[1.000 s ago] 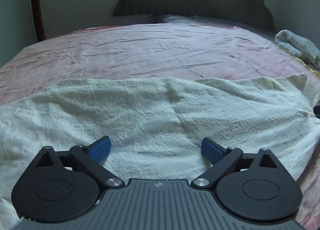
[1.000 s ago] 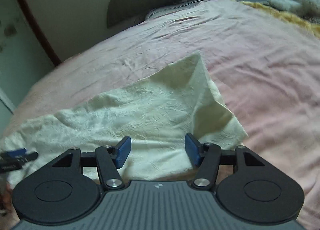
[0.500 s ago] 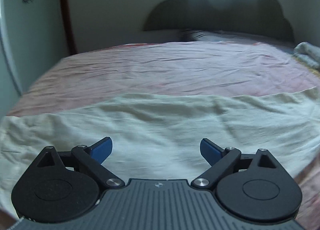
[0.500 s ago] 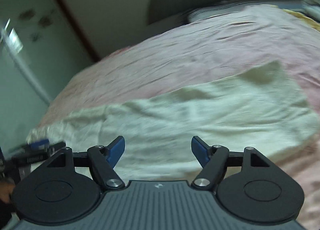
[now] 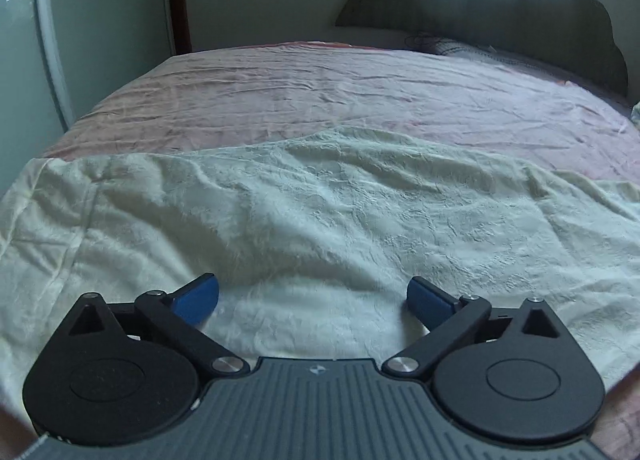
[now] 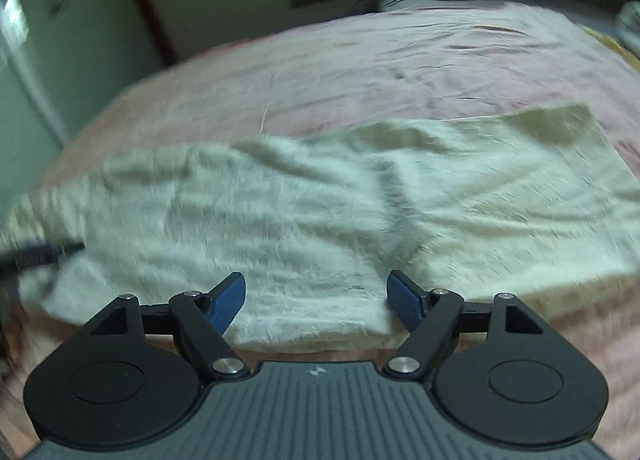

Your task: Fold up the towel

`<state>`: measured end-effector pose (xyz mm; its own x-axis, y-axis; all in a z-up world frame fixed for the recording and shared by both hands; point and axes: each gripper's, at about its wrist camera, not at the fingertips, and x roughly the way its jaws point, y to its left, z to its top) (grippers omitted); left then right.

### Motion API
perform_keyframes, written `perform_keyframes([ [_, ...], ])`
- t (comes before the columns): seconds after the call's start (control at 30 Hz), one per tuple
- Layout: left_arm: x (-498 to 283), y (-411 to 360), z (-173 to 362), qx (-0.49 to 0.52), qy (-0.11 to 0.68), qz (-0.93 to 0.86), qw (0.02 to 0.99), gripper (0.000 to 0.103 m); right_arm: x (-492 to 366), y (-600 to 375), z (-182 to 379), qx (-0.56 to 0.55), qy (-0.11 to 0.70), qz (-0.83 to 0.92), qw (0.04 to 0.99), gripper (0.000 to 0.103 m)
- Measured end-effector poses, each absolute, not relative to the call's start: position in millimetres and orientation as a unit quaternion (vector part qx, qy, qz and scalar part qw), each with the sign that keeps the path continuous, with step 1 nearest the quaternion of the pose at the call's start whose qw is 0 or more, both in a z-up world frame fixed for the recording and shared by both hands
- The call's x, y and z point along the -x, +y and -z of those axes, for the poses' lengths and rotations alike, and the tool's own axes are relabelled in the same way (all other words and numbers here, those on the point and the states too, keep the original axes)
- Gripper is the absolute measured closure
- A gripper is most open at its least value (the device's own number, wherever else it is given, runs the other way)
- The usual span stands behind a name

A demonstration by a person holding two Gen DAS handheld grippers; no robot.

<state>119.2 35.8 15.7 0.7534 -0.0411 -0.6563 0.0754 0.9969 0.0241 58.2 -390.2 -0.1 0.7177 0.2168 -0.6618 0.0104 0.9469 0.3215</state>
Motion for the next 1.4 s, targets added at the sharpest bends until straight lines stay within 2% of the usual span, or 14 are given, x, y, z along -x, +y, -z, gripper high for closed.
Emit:
perform_keyframes([
  [0.2,-73.9,45.3,-38.4,0.025,0.314,0.046,0.948,0.002,6.1,-496.9,4.8,-0.403,0.263,0.057,0.875,0.025],
  [0.27,-69.3,39.7,-45.5,0.020,0.308,0.057,0.950,0.002,19.9,-536.4,20.5,-0.486,0.251,0.104,0.831,0.024],
  [0.37,-70.6,22.6,-53.7,0.001,0.303,0.072,0.950,0.002,24.6,-571.9,38.2,-0.554,0.232,0.113,0.792,0.024],
  [0.83,-68.1,-53.7,-41.6,-0.027,0.341,0.145,0.929,0.002,-12.0,-589.5,52.8,-0.560,0.216,0.105,0.793,0.024],
  [0.93,-69.8,-64.2,-29.7,-0.035,0.358,0.159,0.920,0.002,-13.5,-586.1,53.3,-0.540,0.215,0.111,0.806,0.034],
  [0.97,-70.7,-67.6,-23.8,-0.038,0.368,0.161,0.915,0.002,-10.7,-584.1,53.6,-0.529,0.218,0.113,0.812,0.041],
  [1.03,-73.2,-71.8,-11.0,-0.045,0.385,0.166,0.906,0.001,-7.4,-581.9,53.2,-0.509,0.230,0.120,0.821,0.057],
  [1.07,-72.8,-73.1,-6.7,-0.052,0.384,0.167,0.907,0.000,-7.4,-581.7,53.7,-0.498,0.241,0.131,0.823,0.081],
  [1.1,-70.7,-72.7,-5.4,-0.056,0.377,0.167,0.909,0.000,-6.8,-583.9,55.3,-0.493,0.249,0.135,0.822,0.085],
  [1.2,-71.7,-67.5,-10.4,-0.041,0.384,0.168,0.907,0.002,4.7,-594.7,58.2,-0.523,0.228,0.110,0.814,0.090],
  [1.4,-69.1,-39.6,-11.6,-0.003,0.386,0.142,0.912,0.001,8.7,-590.8,44.5,-0.500,0.205,0.101,0.835,0.092],
])
